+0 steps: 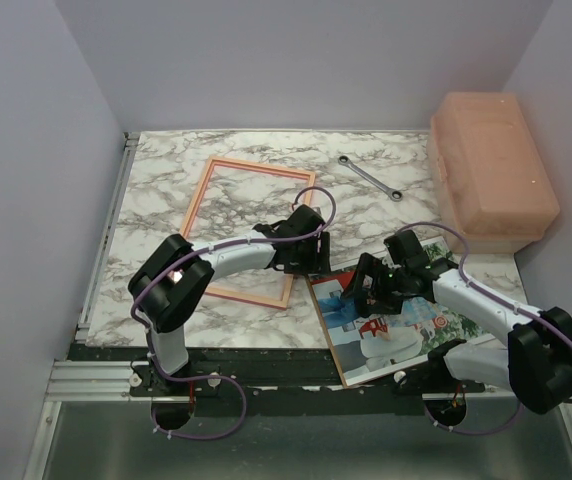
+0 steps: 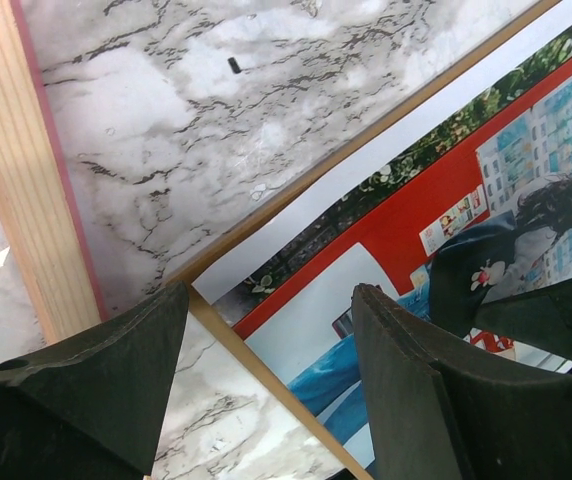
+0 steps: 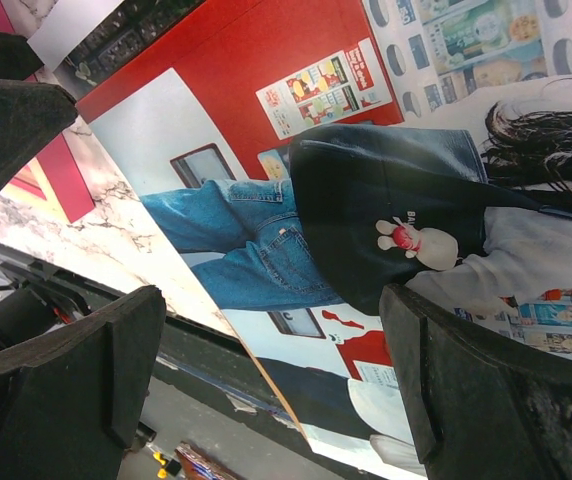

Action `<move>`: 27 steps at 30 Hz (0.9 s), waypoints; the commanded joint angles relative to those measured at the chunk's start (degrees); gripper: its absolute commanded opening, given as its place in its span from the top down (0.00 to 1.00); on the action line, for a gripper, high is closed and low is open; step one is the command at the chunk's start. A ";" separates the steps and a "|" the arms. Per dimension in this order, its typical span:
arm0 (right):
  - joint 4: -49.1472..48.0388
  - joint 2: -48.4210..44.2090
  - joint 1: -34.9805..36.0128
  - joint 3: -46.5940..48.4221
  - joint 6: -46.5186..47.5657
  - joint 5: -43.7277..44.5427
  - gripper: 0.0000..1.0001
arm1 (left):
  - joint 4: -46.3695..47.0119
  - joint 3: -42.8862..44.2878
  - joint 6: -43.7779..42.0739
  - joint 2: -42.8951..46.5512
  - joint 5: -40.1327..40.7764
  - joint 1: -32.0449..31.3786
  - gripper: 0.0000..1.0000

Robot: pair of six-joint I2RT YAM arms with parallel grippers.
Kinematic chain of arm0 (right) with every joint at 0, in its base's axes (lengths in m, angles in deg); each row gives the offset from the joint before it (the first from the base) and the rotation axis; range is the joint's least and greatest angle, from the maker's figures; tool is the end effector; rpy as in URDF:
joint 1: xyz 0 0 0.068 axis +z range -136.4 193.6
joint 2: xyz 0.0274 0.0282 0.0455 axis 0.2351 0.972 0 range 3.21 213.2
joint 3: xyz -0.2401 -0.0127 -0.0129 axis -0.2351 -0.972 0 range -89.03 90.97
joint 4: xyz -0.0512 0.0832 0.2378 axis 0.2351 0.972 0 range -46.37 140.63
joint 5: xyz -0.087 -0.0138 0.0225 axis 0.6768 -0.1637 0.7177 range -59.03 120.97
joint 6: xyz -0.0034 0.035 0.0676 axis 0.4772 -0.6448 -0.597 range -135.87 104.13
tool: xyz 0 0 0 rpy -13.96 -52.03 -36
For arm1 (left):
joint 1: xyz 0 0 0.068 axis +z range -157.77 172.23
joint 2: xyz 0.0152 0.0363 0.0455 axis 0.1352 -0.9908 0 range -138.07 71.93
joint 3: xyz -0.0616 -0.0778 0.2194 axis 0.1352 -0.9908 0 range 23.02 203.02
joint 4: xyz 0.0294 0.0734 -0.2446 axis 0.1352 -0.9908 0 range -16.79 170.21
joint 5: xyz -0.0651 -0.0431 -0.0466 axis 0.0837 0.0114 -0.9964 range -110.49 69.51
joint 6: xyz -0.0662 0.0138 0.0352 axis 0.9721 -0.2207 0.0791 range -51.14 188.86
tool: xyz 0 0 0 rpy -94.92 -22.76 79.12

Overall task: Put the photo into the frame
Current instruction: Move the photo to the photo frame.

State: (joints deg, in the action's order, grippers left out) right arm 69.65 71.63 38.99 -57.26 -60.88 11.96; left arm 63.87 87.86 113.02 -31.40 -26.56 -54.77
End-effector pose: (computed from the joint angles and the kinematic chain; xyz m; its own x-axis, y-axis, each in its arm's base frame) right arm 0.1949 0.1158 0.1127 -0.9497 0.2894 -0.1199 0.1854 0.8279 0.5293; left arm 0.2530 -0.2814 0.1225 -0.9355 -0.0125 -0.3532 0.1632 0.8710 -0.4633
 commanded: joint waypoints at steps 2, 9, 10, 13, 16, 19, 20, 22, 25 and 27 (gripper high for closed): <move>-0.60 1.03 -0.36 -1.03 0.68 -0.17 0.02 | 3.37 0.40 0.22 -1.66 -2.59 -0.47 0.33; -1.27 1.07 -0.35 -1.71 0.45 -0.55 0.02 | 5.83 -0.69 1.82 -1.35 -5.26 0.13 0.38; -1.40 1.15 -0.34 -1.80 0.37 -0.71 0.02 | 6.77 -1.27 2.22 -1.24 -5.99 0.27 0.39; -1.55 1.13 -0.35 -1.80 0.32 -0.79 0.03 | 9.84 -3.20 3.35 -0.62 -7.90 0.82 0.41; -1.65 1.13 -0.34 -1.89 0.27 -0.77 0.03 | 12.77 -5.14 4.36 -0.01 -9.64 1.55 0.42; -1.82 0.96 -0.35 -2.17 0.19 -0.90 0.03 | 14.57 -6.28 5.01 -0.12 -10.61 2.09 0.43; -1.84 0.95 -0.34 -2.19 0.19 -0.87 0.03 | 14.74 -6.43 5.07 -0.34 -10.84 2.25 0.46; -1.93 0.83 -0.34 -2.32 0.08 -0.86 0.03 | 14.92 -6.77 5.23 -0.45 -11.07 2.35 0.51; -2.18 0.64 -0.34 -2.49 0.00 -1.02 0.03 | 16.07 -8.06 5.56 0.21 -11.64 2.68 0.53; -2.28 0.61 -0.34 -2.51 -0.24 -1.08 0.03 | 18.01 -8.81 5.88 0.49 -12.65 3.02 0.56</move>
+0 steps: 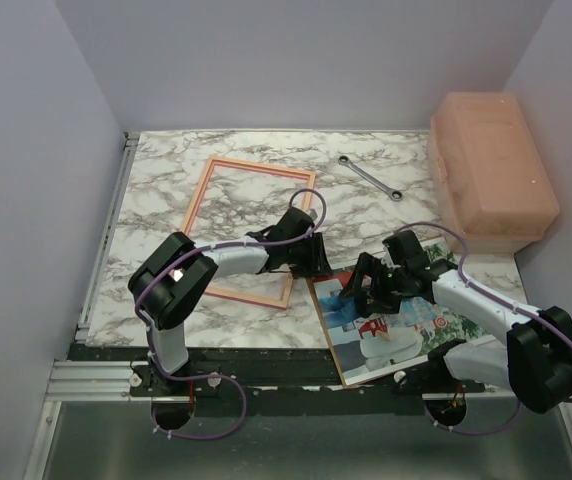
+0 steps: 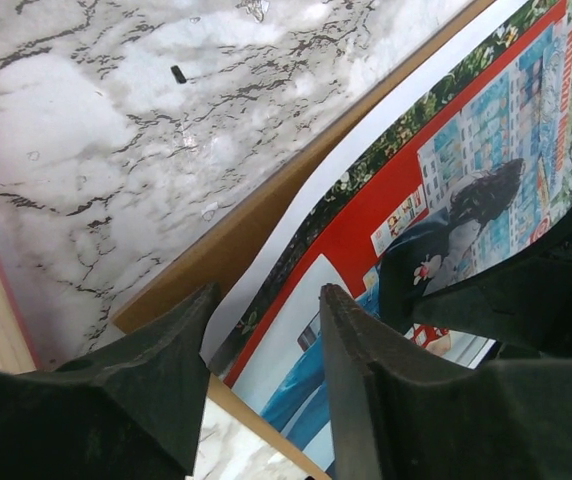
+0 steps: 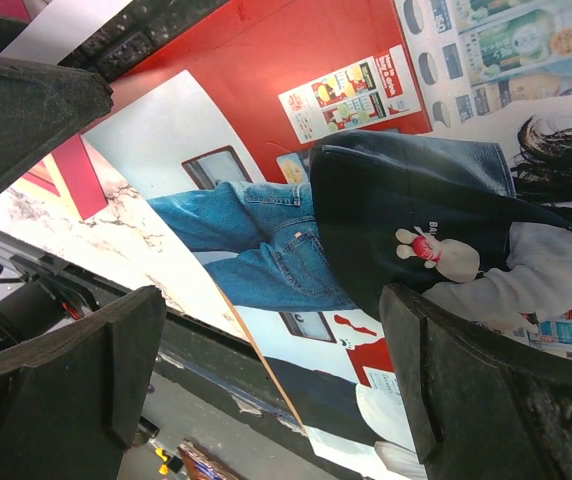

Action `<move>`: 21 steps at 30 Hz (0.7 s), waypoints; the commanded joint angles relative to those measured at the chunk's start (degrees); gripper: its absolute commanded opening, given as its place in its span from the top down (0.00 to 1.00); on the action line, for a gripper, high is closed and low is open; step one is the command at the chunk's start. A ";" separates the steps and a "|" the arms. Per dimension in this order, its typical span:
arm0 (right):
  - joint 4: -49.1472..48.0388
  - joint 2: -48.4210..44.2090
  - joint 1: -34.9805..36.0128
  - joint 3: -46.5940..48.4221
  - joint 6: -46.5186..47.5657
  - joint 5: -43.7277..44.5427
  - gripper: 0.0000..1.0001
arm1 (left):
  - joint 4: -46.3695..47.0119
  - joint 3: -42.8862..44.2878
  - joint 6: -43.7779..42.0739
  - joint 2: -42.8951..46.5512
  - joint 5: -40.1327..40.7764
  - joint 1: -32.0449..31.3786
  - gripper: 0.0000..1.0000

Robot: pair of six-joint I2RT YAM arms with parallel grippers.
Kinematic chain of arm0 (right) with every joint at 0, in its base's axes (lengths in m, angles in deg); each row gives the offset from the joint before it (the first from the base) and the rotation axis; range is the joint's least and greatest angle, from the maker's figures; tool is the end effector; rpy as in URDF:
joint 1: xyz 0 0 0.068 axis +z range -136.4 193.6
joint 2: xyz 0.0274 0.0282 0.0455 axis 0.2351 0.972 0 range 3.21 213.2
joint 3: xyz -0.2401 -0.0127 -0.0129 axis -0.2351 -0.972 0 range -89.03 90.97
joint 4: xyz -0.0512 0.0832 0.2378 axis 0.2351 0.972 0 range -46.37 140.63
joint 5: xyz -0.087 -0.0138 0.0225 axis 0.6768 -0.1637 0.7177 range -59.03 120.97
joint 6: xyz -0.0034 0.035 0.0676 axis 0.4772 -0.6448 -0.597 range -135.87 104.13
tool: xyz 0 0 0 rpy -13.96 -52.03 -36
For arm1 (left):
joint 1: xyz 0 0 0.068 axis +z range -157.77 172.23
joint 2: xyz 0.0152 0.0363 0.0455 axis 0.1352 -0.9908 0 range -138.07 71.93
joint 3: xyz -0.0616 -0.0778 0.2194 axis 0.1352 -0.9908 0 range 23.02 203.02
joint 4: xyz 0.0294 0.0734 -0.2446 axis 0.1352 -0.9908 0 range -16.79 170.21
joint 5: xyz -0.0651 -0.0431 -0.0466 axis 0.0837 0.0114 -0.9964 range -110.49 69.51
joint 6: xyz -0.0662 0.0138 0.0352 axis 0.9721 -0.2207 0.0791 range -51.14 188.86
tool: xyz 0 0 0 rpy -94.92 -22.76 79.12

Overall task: Put the photo into the frame
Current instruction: Move the photo to the photo frame.

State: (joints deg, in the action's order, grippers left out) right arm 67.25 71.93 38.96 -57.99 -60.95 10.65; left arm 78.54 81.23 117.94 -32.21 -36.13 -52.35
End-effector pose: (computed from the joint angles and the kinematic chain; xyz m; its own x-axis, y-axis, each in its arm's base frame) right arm 0.1962 0.1178 0.1110 -0.9508 0.2841 -0.1233 0.1712 0.8139 0.5552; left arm 0.2574 -0.2781 0.1058 -0.9530 -0.0824 -0.2914 0.1302 0.7573 -0.6399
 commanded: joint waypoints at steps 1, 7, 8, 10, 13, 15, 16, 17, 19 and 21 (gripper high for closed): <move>0.03 0.34 -0.32 -1.78 -0.14 0.11 0.03 | 3.91 -2.39 1.02 1.31 -3.52 0.71 0.59; 0.39 -0.69 -0.32 -1.35 -0.27 -0.21 0.03 | 5.85 -2.98 1.42 1.03 -5.78 0.90 0.86; 0.59 -1.02 -0.37 -1.13 -0.26 -0.32 0.03 | 5.80 -3.02 1.30 1.28 -5.88 0.90 0.91; 0.96 -2.21 -0.32 -0.78 -0.25 -0.49 0.02 | 5.66 -3.32 1.18 2.18 -5.74 0.90 1.00; 1.55 -4.26 -0.32 -0.03 -0.14 -0.83 0.02 | 5.31 -4.12 1.03 4.53 -5.12 1.07 1.00; 1.99 -5.61 -0.36 0.84 -0.11 -0.70 0.01 | 5.26 -5.04 0.95 7.28 -4.65 1.31 1.00; 2.26 -6.28 -0.32 1.30 -0.01 -0.61 0.01 | 5.14 -5.65 0.85 8.55 -4.36 1.57 1.00; 2.42 -6.74 -0.33 1.72 0.17 -0.65 0.00 | 4.98 -6.26 0.77 10.12 -4.11 1.87 1.00; 2.66 -7.63 -0.34 2.46 0.44 -0.65 0.00 | 5.05 -8.14 0.67 13.06 -3.84 2.80 1.00; 2.45 -8.12 -0.32 3.18 1.22 -0.97 0.00 | 5.84 -10.77 0.92 16.15 -4.12 4.43 1.00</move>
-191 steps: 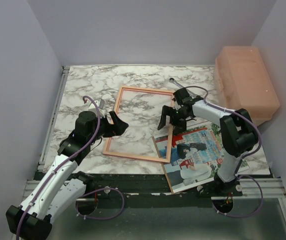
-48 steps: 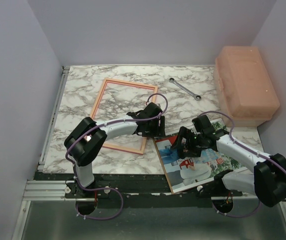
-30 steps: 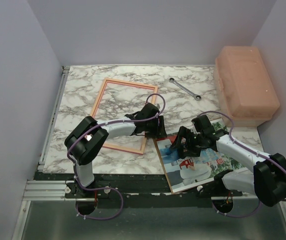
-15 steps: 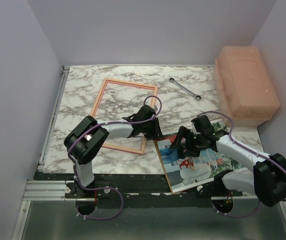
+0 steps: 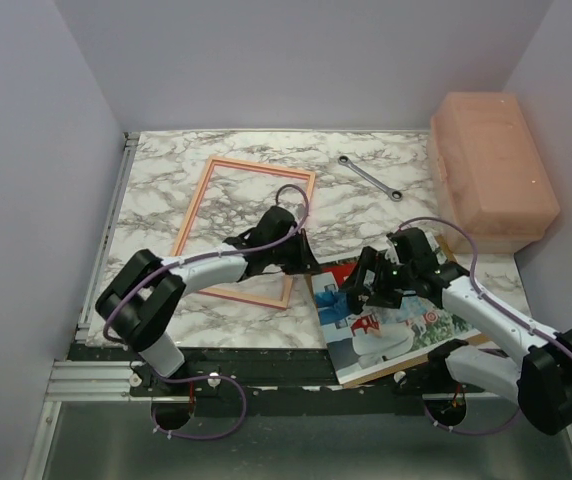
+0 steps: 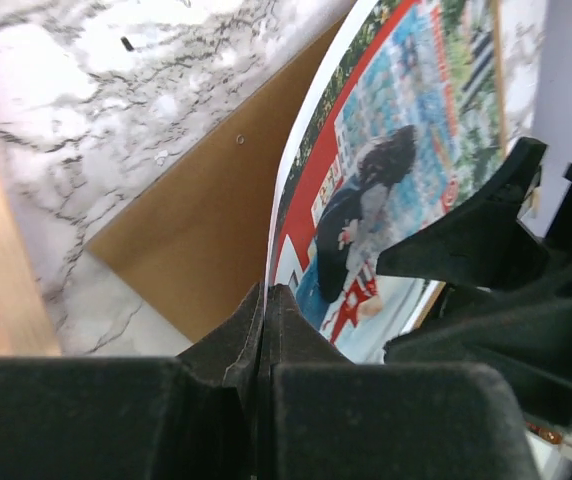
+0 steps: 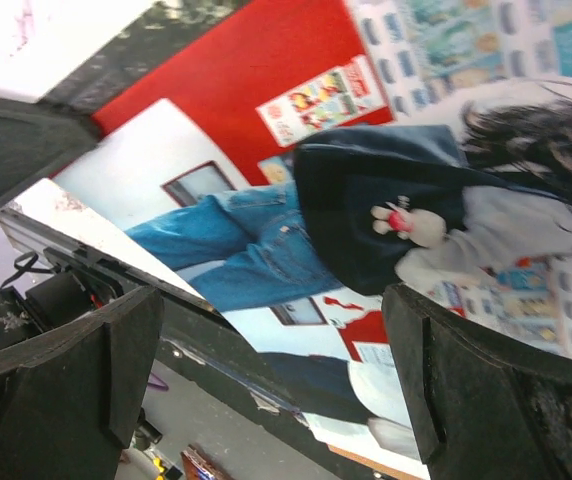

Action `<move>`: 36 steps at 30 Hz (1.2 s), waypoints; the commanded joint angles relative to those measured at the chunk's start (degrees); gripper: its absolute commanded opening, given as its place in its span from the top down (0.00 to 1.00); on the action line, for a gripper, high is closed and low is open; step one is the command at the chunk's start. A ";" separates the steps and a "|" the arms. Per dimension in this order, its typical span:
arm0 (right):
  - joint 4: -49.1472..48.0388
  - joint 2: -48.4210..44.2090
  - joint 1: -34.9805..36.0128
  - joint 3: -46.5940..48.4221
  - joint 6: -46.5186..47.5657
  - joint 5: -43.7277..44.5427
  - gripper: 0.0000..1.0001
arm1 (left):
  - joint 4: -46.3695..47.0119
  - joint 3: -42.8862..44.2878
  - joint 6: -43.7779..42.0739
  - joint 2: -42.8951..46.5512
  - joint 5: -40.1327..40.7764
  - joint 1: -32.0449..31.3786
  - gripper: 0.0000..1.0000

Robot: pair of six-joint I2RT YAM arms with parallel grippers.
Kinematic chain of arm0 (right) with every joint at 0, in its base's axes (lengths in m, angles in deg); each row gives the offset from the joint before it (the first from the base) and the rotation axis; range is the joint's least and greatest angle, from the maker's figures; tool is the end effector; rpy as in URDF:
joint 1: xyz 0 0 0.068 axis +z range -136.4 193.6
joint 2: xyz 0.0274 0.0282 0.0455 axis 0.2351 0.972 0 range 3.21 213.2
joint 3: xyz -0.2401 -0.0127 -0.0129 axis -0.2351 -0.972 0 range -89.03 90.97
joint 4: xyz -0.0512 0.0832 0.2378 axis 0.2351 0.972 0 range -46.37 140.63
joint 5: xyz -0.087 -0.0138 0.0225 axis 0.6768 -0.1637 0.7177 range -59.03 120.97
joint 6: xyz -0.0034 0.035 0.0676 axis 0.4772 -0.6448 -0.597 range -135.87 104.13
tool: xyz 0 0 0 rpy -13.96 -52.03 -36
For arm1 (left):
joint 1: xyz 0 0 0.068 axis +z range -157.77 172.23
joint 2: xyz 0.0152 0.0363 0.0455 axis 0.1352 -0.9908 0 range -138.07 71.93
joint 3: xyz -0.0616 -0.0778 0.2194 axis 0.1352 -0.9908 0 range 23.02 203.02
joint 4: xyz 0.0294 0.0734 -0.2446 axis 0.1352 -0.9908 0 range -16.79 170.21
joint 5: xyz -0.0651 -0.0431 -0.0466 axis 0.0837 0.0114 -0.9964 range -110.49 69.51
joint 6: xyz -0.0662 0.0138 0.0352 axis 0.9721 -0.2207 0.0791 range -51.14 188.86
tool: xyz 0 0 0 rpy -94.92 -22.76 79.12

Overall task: Put the photo into the frame
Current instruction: Move the photo to the photo frame.

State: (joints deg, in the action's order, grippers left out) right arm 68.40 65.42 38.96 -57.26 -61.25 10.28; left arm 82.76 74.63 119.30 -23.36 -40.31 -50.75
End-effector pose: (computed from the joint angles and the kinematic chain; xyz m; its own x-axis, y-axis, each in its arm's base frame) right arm 0.1951 0.1177 0.1372 -0.9361 0.2931 -0.1942 0.1188 0.7835 0.6100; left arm 0.2470 -0.2601 0.1321 -0.9449 -0.1108 -0.3079 0.1566 0.6732 -0.7227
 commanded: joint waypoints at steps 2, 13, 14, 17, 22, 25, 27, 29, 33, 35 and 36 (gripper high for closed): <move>1.01 -1.80 -0.33 2.98 2.11 -0.63 0.00 | 3.15 -7.37 -0.10 10.52 -0.36 4.76 1.00; -6.41 5.55 -0.27 4.08 2.79 -5.50 0.00 | -0.51 -25.50 0.58 34.53 3.31 20.02 1.00; -7.29 6.54 -0.29 4.17 2.68 -6.02 0.00 | -2.49 -26.41 0.34 37.31 4.74 21.31 1.00; -10.36 9.40 -0.10 4.40 2.19 -7.70 0.00 | -8.76 -28.89 -0.26 44.63 7.74 25.68 1.00; -14.91 14.56 0.25 4.66 1.19 -9.63 0.00 | -19.24 -31.08 0.32 57.22 14.17 31.91 1.00; -17.74 17.53 0.50 4.47 0.25 -11.01 0.00 | -25.39 -31.72 2.09 64.32 18.94 34.78 1.00; -19.10 19.24 0.65 4.58 -0.06 -11.55 0.00 | -27.61 -32.35 2.64 68.03 20.83 36.18 1.00; -20.58 20.71 0.69 4.68 -0.46 -12.16 0.00 | -28.82 -32.70 2.59 70.17 21.09 37.20 1.00; -23.80 23.29 0.96 4.92 -1.80 -13.21 0.00 | -28.86 -32.38 1.42 69.18 19.87 38.05 0.80; -24.18 24.31 1.08 5.26 -2.57 -13.63 0.00 | -28.56 -31.58 0.43 67.49 18.19 38.14 0.39; -26.09 24.80 1.16 5.30 -2.83 -13.74 0.00 | -28.71 -31.14 0.22 66.57 18.01 38.15 0.24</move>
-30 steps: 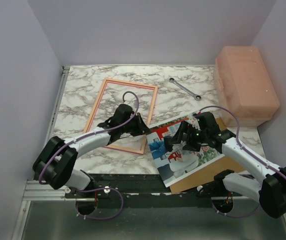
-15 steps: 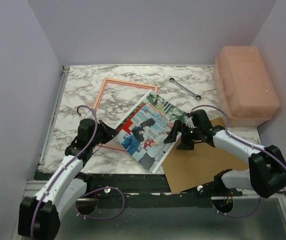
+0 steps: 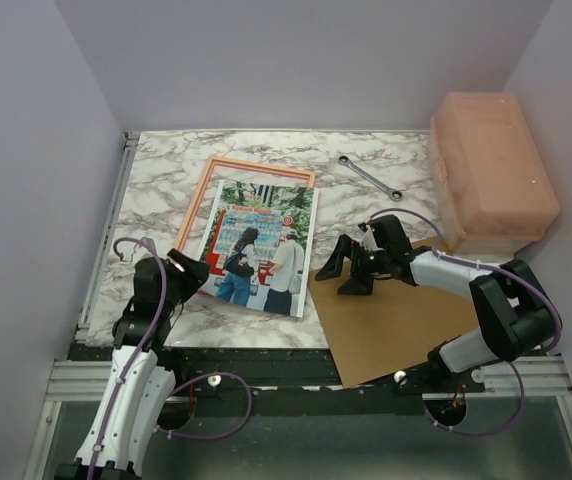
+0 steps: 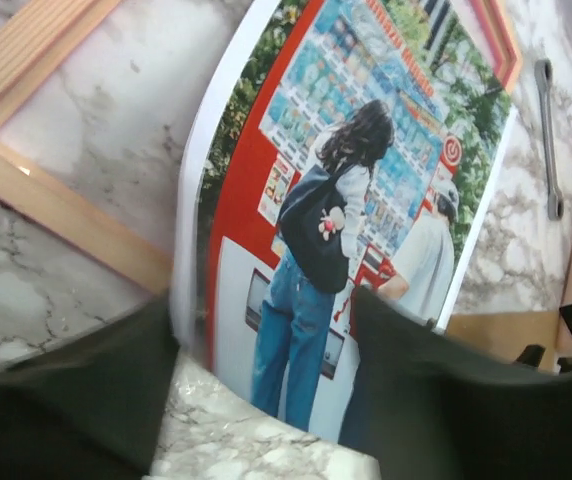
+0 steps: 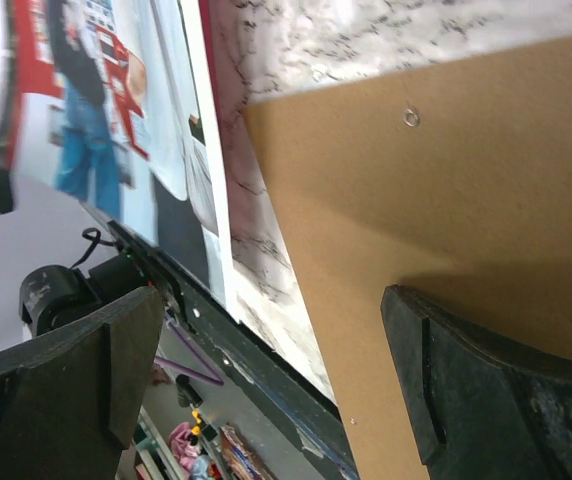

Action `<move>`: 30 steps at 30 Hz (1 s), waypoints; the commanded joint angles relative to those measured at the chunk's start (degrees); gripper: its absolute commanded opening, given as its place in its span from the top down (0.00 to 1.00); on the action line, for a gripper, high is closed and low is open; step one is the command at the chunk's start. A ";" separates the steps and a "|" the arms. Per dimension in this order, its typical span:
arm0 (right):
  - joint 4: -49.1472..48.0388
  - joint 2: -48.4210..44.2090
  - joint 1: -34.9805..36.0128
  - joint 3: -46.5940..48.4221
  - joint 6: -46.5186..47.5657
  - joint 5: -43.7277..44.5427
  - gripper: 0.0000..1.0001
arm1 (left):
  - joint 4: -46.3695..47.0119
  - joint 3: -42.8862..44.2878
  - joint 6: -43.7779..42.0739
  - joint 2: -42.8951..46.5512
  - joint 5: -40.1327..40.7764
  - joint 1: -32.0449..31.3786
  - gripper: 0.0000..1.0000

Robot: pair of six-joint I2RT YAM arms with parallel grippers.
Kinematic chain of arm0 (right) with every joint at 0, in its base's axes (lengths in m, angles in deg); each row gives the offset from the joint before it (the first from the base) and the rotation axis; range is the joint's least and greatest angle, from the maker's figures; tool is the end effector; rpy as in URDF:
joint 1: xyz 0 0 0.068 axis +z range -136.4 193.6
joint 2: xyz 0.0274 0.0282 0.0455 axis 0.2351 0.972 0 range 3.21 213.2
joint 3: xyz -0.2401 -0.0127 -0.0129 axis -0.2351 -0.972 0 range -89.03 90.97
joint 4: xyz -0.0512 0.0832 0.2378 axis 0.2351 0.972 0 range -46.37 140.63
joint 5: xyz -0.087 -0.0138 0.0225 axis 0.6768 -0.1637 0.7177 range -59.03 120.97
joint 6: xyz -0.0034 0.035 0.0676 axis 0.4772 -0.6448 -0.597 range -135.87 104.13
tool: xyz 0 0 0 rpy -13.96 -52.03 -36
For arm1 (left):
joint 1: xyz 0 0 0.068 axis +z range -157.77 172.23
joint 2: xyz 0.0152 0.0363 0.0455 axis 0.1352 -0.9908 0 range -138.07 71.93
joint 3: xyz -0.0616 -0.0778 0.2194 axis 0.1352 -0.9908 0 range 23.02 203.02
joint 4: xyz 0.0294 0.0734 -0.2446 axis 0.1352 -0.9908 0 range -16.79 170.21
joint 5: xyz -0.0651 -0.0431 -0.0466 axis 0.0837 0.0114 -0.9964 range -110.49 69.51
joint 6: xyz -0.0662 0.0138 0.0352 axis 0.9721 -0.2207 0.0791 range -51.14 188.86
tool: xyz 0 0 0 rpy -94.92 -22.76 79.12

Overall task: Put the photo into the frame
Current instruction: Move the photo to the photo frame, then pick up the photo from the photo frame.

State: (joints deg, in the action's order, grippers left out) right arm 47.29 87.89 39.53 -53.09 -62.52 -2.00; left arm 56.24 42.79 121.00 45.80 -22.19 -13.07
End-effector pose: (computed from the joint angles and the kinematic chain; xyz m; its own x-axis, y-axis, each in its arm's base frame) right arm 0.2368 0.1542 0.1006 -0.9730 0.2052 -0.1052 0.0613 0.6701 0.7397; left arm 0.1770 -0.0183 0.1782 -0.4015 -0.7553 -0.5180 -0.3246 0.6463 -0.6906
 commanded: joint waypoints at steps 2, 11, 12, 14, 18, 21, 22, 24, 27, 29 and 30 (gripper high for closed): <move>-5.97 3.03 0.59 1.32 -2.29 -1.57 0.00 | -2.75 1.69 -2.20 -3.77 -0.23 0.47 0.13; -11.81 7.22 1.48 2.26 -6.83 -2.15 0.06 | -2.39 3.26 -4.48 -1.59 -1.69 0.47 0.08; -12.16 8.01 1.92 2.73 -7.15 -2.03 0.09 | -2.16 3.47 -4.75 -1.42 -2.26 0.44 0.08; -12.77 9.64 3.00 3.70 -7.93 -1.75 0.13 | -2.15 4.18 -5.24 -1.14 -2.37 0.47 0.08; -14.94 13.23 6.42 5.69 -10.27 -0.74 0.24 | -4.07 6.23 -7.63 -0.59 -0.76 0.46 0.02; -15.31 16.03 8.97 7.67 -11.17 0.30 0.31 | -5.14 7.37 -9.01 0.24 0.69 0.47 0.01; -15.38 16.76 9.50 8.10 -11.35 0.65 0.34 | -5.18 7.62 -9.28 0.57 0.72 0.47 0.02; -16.06 17.89 10.24 8.53 -12.07 0.96 0.42 | -4.28 7.53 -9.59 1.10 -0.31 0.47 0.02; -16.80 19.40 11.10 9.19 -12.83 1.48 0.56 | -2.53 7.03 -9.51 1.20 -2.35 0.47 0.01; -17.07 20.20 11.54 9.79 -13.07 1.42 0.65 | -2.31 6.89 -9.66 1.04 -3.00 0.46 0.01; -17.02 20.42 11.68 10.06 -13.03 1.42 0.72 | -2.46 6.97 -9.90 0.94 -3.13 0.47 0.01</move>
State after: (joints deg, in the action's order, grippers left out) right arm 32.06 106.45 50.44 -45.02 -74.52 -2.44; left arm 52.75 49.17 112.78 46.54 -23.11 -12.96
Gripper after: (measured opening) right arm 0.368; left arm 0.983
